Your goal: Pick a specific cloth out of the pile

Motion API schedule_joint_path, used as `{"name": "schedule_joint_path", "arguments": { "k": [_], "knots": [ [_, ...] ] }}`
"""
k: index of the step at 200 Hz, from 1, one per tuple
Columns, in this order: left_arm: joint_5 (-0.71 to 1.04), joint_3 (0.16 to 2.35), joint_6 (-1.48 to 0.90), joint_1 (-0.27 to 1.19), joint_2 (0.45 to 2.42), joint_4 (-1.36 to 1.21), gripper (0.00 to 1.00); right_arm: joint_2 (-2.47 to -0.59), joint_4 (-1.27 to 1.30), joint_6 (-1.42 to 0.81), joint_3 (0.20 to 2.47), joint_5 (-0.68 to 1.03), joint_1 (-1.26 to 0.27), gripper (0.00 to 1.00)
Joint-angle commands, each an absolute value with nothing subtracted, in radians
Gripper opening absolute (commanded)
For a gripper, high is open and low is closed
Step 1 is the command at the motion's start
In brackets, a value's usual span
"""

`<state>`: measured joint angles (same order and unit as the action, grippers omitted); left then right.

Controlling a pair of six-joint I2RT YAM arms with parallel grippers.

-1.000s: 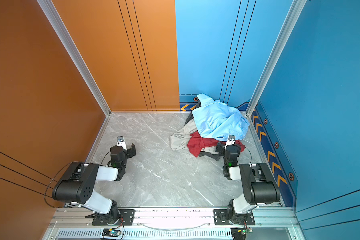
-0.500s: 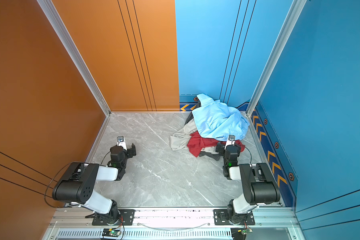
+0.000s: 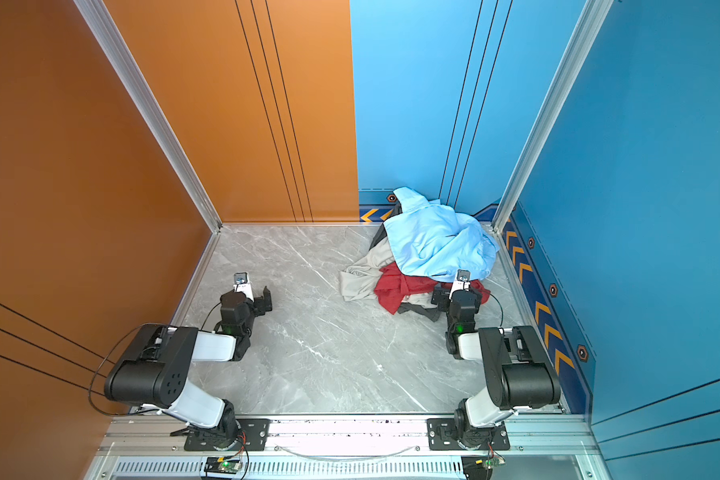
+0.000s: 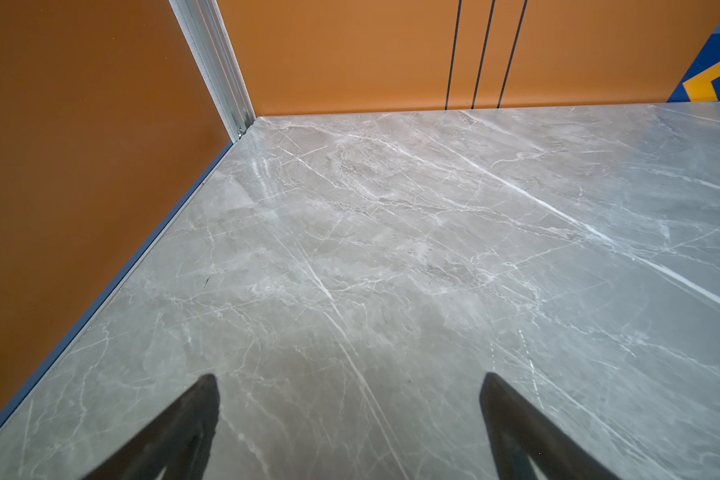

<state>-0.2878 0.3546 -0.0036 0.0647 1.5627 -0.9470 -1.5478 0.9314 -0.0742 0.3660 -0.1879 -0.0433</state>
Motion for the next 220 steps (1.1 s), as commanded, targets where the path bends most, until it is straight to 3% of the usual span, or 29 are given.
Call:
{"name": "schedule_joint_path", "arguments": {
  "k": [1,133,177,220],
  "knots": [
    [-0.283,0.373,0.001,0.064,1.568,-0.949,0.98,-1.546,0.935,-0.056,0.36,-0.225,-0.059,1.0],
    [-0.3,0.368,0.027,0.094,1.534,-0.932,0.98,-1.444,1.081,0.014,0.242,-0.329,-0.144,1.0],
    [-0.38,0.53,0.001,0.099,1.416,-0.547,0.98,-1.299,0.88,-0.006,0.275,-0.37,-0.149,1.0],
    [-0.406,0.669,-0.108,0.129,1.347,-0.33,0.98,-1.173,0.573,-0.074,0.39,-0.411,-0.153,1.0]
  ]
}}
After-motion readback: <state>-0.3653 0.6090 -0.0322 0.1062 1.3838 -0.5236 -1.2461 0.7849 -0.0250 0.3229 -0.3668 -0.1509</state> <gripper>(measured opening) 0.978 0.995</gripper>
